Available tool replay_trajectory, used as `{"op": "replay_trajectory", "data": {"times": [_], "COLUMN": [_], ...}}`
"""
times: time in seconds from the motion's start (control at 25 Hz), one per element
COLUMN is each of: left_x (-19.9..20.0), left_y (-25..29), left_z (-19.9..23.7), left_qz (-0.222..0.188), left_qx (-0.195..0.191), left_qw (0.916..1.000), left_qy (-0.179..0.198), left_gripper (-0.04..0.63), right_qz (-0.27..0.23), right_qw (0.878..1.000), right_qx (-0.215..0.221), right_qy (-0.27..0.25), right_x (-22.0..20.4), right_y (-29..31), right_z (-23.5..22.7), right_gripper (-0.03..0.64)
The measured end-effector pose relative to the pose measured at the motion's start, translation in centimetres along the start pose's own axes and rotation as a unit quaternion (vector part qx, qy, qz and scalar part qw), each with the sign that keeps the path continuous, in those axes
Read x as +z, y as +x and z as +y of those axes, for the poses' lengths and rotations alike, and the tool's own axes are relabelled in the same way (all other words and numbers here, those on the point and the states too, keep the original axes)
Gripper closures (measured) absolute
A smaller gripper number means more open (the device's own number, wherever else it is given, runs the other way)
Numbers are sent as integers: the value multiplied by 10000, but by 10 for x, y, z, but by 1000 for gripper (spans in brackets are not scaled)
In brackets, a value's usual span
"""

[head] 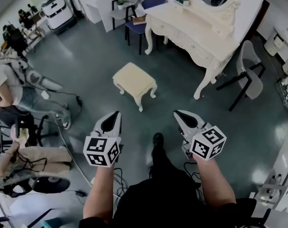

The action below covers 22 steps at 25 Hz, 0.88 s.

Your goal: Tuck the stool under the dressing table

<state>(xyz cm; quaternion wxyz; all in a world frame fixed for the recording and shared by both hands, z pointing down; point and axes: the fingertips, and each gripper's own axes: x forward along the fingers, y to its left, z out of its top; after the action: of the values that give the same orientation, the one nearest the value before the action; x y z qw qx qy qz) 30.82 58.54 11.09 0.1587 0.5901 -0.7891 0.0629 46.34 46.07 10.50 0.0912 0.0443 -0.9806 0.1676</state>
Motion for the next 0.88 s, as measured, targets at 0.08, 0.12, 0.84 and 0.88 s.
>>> {"op": "replay_trajectory", "data": {"times": [0.08, 0.12, 0.84, 0.88], "left_x": [-2, -2, 33, 37], "left_y": [19, 30, 249, 257], "left_z": [9, 14, 106, 110], "left_qz": [88, 130, 875, 884], "left_qx": [-5, -7, -166, -164], "left_qw": [10000, 9999, 9959, 9958], "left_qy": [-28, -30, -167, -163], "left_gripper": [575, 575, 575, 575], "right_qz": [39, 55, 700, 713], "right_qw": [10000, 9999, 9963, 9963], "right_qx": [25, 36, 88, 89], "right_qy": [64, 94, 481, 482], "right_x": [-1, -1, 36, 40], "right_y": [18, 29, 201, 207], "right_z": [-15, -23, -181, -187], "right_gripper": [612, 612, 612, 612]}}
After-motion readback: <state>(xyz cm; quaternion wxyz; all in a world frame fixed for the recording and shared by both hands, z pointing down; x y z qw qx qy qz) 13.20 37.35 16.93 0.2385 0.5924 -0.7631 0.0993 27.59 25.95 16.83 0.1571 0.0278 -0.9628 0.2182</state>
